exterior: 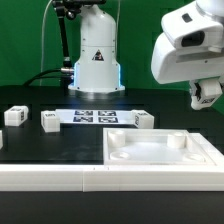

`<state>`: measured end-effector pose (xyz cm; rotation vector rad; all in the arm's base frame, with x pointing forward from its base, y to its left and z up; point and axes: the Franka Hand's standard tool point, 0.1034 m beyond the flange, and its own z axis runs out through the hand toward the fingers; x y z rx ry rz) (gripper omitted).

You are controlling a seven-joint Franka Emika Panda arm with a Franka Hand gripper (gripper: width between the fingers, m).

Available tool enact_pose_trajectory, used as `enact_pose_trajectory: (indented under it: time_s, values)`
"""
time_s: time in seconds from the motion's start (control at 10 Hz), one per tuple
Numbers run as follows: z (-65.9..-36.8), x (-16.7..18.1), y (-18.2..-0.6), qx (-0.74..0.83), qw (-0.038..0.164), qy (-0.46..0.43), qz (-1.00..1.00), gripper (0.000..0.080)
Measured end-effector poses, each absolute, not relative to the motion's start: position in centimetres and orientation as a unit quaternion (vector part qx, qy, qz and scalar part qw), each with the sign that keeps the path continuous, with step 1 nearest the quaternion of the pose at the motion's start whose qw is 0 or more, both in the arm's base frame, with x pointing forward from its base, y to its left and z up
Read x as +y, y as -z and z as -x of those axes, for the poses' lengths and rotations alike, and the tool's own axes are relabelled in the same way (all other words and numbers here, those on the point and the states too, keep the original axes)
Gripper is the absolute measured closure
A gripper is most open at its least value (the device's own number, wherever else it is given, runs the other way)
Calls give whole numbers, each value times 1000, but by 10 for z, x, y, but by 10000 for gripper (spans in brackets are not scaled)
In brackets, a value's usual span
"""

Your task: Assemble one leg

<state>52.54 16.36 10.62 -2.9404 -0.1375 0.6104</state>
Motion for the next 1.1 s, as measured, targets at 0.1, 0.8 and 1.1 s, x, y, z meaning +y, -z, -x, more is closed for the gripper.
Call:
enact_pose_trajectory:
  time_s: [0.1,0.8,1.1]
  values:
    - [-528,163,-103,-47,68,-167,982,508]
    - [-565,135,-102,-86,67,116,987,508]
    - [-567,129,-100,-80,62,200,975,508]
